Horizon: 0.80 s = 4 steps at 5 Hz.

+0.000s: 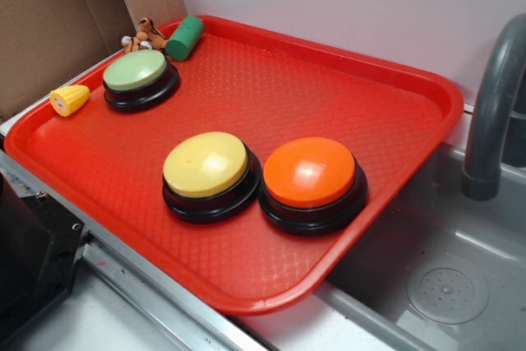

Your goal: Push the green button.

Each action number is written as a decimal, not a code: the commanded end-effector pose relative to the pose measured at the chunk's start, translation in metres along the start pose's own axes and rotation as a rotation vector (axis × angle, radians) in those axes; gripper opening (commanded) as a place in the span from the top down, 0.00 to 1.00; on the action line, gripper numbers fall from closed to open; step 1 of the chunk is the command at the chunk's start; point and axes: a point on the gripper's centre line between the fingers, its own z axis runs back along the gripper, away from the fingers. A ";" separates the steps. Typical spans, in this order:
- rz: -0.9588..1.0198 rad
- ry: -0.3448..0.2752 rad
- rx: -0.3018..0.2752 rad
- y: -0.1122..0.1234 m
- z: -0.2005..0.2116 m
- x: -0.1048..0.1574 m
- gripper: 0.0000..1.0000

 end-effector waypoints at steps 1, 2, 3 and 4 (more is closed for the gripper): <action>0.000 0.000 0.000 0.000 0.000 0.000 0.00; 0.173 0.052 -0.050 0.045 -0.032 0.019 0.00; 0.247 0.082 -0.042 0.066 -0.054 0.037 0.00; 0.309 0.064 -0.012 0.084 -0.072 0.057 0.00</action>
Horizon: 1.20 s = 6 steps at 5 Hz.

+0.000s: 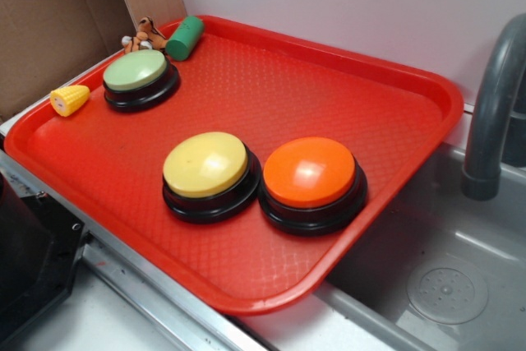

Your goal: Push the green button.

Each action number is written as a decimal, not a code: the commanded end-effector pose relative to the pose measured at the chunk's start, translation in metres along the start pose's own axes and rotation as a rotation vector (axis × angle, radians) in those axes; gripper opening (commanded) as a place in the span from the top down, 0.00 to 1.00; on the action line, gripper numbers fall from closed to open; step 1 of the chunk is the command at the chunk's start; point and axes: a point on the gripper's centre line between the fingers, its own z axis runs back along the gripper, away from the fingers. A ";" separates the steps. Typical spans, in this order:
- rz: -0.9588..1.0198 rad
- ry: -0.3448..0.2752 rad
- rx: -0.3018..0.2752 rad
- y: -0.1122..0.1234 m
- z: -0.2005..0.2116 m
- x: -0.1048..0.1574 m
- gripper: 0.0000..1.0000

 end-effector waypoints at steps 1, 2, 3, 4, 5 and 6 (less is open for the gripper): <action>0.077 -0.055 0.031 0.017 -0.007 0.027 0.00; 0.077 -0.055 0.031 0.017 -0.007 0.027 0.00; 0.077 -0.055 0.031 0.017 -0.007 0.027 0.00; 0.124 -0.069 0.142 0.023 -0.031 0.063 0.00; 0.080 -0.160 0.196 0.036 -0.047 0.103 0.00; 0.048 -0.150 0.218 0.050 -0.073 0.117 0.00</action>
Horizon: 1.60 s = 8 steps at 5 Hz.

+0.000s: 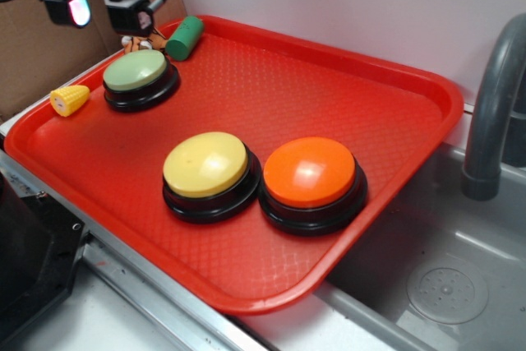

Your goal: Push the green button.

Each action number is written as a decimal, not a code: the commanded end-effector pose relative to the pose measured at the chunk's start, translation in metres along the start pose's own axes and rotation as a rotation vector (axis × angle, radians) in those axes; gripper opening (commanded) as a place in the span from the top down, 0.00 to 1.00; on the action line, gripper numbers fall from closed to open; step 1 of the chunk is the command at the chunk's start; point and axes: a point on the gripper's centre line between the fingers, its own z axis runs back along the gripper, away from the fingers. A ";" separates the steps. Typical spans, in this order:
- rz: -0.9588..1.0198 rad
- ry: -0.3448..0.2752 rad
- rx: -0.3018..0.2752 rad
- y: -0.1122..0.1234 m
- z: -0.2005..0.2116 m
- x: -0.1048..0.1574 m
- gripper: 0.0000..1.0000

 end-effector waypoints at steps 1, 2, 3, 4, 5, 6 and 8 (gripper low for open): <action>-0.076 -0.064 0.007 0.026 -0.034 0.024 0.00; -0.052 0.001 -0.032 0.038 -0.050 0.018 0.00; -0.045 0.027 -0.025 0.033 -0.029 0.014 0.00; -0.018 -0.045 -0.034 0.034 0.016 0.000 0.00; 0.033 -0.098 -0.065 0.043 0.056 -0.019 0.00; 0.071 -0.100 -0.071 0.049 0.062 -0.028 0.00; 0.092 -0.085 -0.029 0.044 0.073 -0.035 0.00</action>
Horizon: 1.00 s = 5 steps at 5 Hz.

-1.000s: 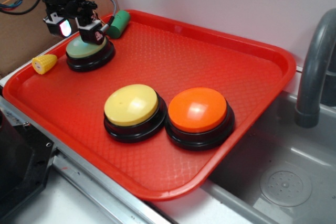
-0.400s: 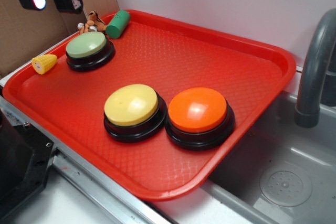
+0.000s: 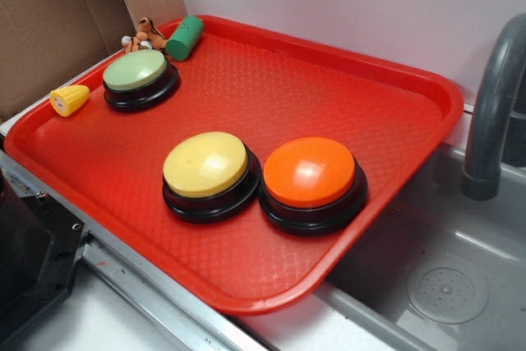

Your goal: Push the green button.

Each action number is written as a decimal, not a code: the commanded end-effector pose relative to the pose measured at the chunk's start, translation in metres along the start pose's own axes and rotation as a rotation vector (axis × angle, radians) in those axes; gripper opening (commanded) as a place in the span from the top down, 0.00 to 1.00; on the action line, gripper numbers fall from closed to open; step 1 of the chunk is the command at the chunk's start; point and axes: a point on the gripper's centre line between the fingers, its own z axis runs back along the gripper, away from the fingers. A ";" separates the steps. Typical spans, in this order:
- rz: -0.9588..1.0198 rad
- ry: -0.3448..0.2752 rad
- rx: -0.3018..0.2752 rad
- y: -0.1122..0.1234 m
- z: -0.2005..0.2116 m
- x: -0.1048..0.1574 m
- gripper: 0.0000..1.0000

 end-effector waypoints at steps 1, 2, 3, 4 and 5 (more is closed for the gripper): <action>-0.015 -0.082 0.018 -0.005 0.035 -0.004 0.00; -0.014 -0.088 -0.001 -0.008 0.045 -0.010 0.00; -0.021 -0.089 -0.008 -0.011 0.049 -0.012 0.00; -0.013 -0.089 -0.008 -0.014 0.054 -0.014 0.00; -0.020 -0.089 -0.021 -0.019 0.059 -0.016 0.00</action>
